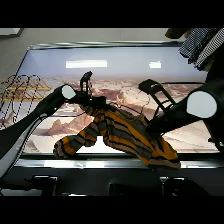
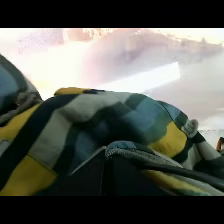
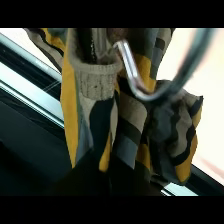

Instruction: Fold the clothes and pants, and hang the long-sleeved shirts on hangers.

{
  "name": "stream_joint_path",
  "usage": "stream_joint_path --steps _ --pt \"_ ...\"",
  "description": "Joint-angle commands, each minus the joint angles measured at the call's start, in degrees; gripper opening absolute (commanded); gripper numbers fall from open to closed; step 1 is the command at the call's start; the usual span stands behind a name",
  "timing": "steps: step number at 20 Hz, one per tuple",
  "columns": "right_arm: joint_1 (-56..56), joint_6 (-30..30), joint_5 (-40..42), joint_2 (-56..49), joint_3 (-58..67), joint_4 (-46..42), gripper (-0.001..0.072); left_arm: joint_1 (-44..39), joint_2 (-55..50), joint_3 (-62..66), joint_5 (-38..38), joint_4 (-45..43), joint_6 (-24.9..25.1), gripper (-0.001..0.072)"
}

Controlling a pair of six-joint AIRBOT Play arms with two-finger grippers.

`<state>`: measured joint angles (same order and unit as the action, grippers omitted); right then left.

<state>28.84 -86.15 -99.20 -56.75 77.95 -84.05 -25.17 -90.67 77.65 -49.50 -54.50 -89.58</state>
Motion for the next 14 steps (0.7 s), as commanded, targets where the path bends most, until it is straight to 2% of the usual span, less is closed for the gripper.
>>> stream_joint_path --steps 1,6,10,14 --pt "0.3 -1.4 -2.1 3.0 0.0 -0.4 0.0018 1.0 -0.3 0.0 0.0 -1.0 0.0 0.0019" --pt "0.3 -1.2 -0.1 1.5 0.0 1.6 0.0017 1.2 0.0 1.2 -0.7 -1.0 0.0 0.0018" --pt "0.3 2.6 3.3 -3.8 0.0 3.1 0.0017 1.2 0.5 5.4 -0.9 -1.0 0.0 0.0019" --pt "0.3 7.1 11.5 -8.8 0.0 6.3 0.0017 1.2 1.1 12.3 -5.2 -1.1 0.0 0.0018"
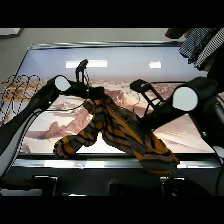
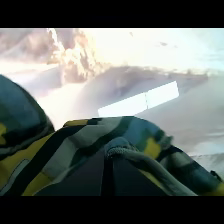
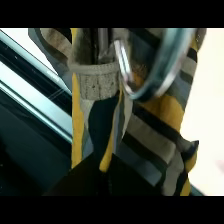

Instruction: Fold the clothes and pants, and hang the long-sleeved shirts on hangers.

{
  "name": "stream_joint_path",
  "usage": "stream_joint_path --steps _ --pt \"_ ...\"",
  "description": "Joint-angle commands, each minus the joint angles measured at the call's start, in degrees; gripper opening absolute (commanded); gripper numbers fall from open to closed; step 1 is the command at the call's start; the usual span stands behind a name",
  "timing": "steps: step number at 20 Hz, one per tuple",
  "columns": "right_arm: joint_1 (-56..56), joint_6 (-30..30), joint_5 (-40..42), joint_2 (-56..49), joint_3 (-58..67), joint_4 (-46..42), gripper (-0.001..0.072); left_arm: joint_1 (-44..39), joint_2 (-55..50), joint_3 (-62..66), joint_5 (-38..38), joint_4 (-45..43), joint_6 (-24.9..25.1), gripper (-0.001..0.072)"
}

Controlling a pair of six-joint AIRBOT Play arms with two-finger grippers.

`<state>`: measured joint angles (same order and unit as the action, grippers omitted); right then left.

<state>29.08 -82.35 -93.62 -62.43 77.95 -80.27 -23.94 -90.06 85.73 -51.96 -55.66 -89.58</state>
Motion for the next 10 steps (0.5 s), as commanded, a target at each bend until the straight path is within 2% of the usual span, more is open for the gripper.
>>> stream_joint_path --steps 1,4,7,10 --pt "0.1 4.3 7.6 -4.3 0.0 3.7 0.0017 0.0 1.2 5.6 -3.3 0.0 0.0 0.0019" --pt "0.1 4.9 15.3 -7.3 0.0 4.4 0.0017 0.0 5.3 8.5 -7.4 -2.1 -0.1 0.0018" --pt "0.1 6.7 24.3 -7.9 0.1 6.3 0.0017 -0.9 9.3 7.1 -17.2 -4.0 -2.6 0.0018" --pt "0.1 8.5 25.9 -7.8 0.1 7.2 0.0017 -4.1 15.2 -2.7 -15.5 -4.0 -3.1 0.0019"
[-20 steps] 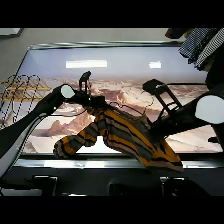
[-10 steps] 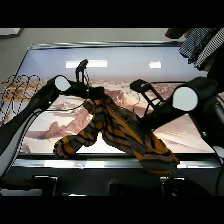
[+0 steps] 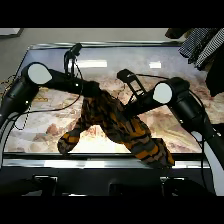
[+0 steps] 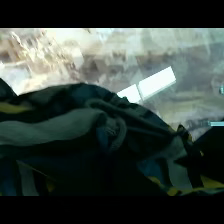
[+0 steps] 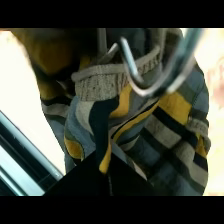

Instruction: Fold the clothes and pants, and hang the long-sleeved shirts on hangers.

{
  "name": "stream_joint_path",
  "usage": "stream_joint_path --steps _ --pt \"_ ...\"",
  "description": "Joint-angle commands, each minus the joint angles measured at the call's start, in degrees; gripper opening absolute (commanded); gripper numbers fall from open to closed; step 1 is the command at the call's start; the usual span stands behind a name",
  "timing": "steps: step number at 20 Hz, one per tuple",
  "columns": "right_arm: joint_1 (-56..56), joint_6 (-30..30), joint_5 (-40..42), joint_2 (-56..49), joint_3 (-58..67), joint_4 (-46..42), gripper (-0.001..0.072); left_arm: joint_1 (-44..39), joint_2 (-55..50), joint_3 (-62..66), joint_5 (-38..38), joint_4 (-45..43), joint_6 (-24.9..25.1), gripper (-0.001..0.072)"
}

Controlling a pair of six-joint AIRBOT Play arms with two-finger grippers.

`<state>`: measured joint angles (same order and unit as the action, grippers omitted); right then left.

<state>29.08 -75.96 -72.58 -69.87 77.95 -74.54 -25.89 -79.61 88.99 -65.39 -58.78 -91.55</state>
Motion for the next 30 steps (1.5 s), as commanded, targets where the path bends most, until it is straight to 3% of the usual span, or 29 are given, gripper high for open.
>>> stream_joint_path --steps 1,4,5,7,8,11,14,15,19,20,25,28,30 --pt "0.1 3.3 4.5 -0.3 0.1 1.8 0.0017 -3.1 7.0 -10.4 0.7 -0.8 -1.6 0.0018" --pt "0.1 6.9 2.7 0.2 0.1 2.2 0.0018 -4.4 11.5 -20.3 9.8 0.5 -1.7 0.0027" --pt "0.1 8.5 2.3 0.5 0.1 2.5 0.0018 -4.2 11.8 -20.4 10.6 0.5 -1.5 0.0129" --pt "0.1 12.1 1.6 1.1 0.1 3.0 0.0018 -2.6 12.0 -18.8 10.8 0.2 -1.5 0.0629" --pt "0.0 14.4 1.4 1.4 0.1 3.0 0.0018 -1.0 12.3 -17.7 10.1 -0.4 -1.2 0.0720" --pt "0.0 24.5 0.9 2.1 0.1 1.8 0.0017 6.1 13.4 -14.1 3.7 -3.5 5.0 0.0720" --pt "0.0 35.6 1.0 2.1 0.0 1.3 0.0018 13.8 14.2 -13.7 0.5 -3.8 16.7 0.0712" --pt "0.0 37.6 1.4 2.0 0.0 1.3 0.0018 15.3 14.2 -13.7 -1.7 -3.8 22.3 0.0711" --pt "0.0 42.6 1.7 1.0 0.0 0.3 0.0018 16.2 13.7 -14.4 -11.6 -3.8 53.0 0.0690" --pt "0.0 43.2 2.1 0.7 0.0 0.4 0.0018 16.2 13.7 -15.2 -11.7 -3.8 55.7 0.0602" --pt "0.0 43.4 4.6 0.3 0.0 0.4 0.0020 15.8 13.6 -19.1 -10.6 -3.6 65.2 0.0596" --pt "0.0 43.4 4.5 0.3 0.0 1.2 0.0020 14.2 13.6 -21.0 -3.6 -3.7 72.1 0.0597" --pt "0.0 43.4 4.3 0.3 0.0 2.3 0.0019 13.4 13.4 -21.8 3.8 -3.6 72.1 0.0597"
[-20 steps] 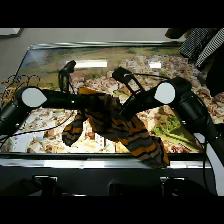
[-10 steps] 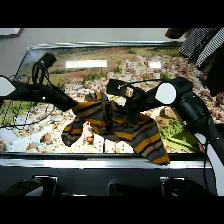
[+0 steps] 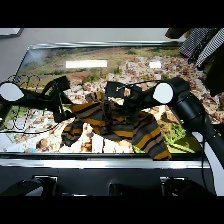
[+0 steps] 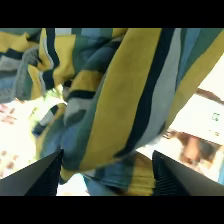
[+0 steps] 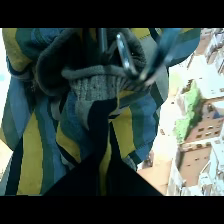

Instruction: Fold the clothes and pants, and hang the long-sleeved shirts on hangers.

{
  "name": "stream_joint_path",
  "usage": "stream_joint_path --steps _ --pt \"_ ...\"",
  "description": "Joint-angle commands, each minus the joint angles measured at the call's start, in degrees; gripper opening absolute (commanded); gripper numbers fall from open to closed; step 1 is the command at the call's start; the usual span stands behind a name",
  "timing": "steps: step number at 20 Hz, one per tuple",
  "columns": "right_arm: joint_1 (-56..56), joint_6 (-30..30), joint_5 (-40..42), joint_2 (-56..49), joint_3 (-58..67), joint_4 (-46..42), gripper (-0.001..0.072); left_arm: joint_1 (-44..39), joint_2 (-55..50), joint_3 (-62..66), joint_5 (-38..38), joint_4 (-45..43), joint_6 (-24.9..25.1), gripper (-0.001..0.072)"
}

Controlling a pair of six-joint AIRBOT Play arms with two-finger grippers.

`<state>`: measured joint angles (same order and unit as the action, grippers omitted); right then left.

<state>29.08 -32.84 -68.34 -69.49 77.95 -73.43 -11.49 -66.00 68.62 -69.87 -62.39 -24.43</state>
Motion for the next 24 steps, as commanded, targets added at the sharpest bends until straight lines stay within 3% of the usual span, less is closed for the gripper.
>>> stream_joint_path --steps 1,6,7,8,9,11,13,14,17,22,23,24 --pt "0.0 0.3 0.0 0.0 0.0 1.5 0.0020 -1.2 -0.7 -1.5 10.3 0.0 5.0 0.0597" --pt "0.0 0.3 -0.2 0.0 0.0 2.8 0.0020 -2.8 -5.6 -1.5 11.0 0.0 5.2 0.0590" --pt "0.0 0.3 -0.4 0.0 0.0 3.0 0.0020 -3.2 -6.1 -1.5 11.0 0.0 5.2 0.0444" --pt "0.0 0.3 -0.5 0.0 0.0 2.9 0.0020 -3.5 -6.4 -1.5 11.0 0.0 5.2 0.0148" --pt "0.0 0.3 -0.5 0.0 0.0 2.8 0.0021 -3.6 -6.4 -1.5 11.0 0.0 5.5 0.0023" --pt "0.0 -2.6 -0.4 0.2 0.0 2.9 0.0059 -3.6 -6.2 -1.5 11.0 0.0 5.6 0.0021" --pt "0.0 -8.9 -0.2 0.7 0.0 1.1 0.0338 -3.5 -6.0 -1.5 11.0 0.0 5.6 0.0020" --pt "0.0 -11.3 -0.2 1.4 0.1 -1.0 0.0398 -3.5 -5.8 -1.5 11.0 0.0 5.6 0.0020" --pt "0.0 -13.1 0.7 5.7 0.1 -9.2 0.0430 -3.5 -5.0 -1.5 11.0 0.0 5.6 0.0019" --pt "0.0 -22.0 -0.7 16.5 0.1 -22.8 0.0431 -3.6 -1.9 -1.5 10.7 0.0 5.6 0.0019" --pt "0.0 -24.4 -1.7 18.1 0.0 -25.7 0.0453 -3.6 -1.1 -1.5 10.5 0.0 5.6 0.0019" --pt "0.0 -26.2 -2.8 19.1 0.0 -28.3 0.0523 -3.8 -0.3 -1.5 10.3 0.0 5.6 0.0019"
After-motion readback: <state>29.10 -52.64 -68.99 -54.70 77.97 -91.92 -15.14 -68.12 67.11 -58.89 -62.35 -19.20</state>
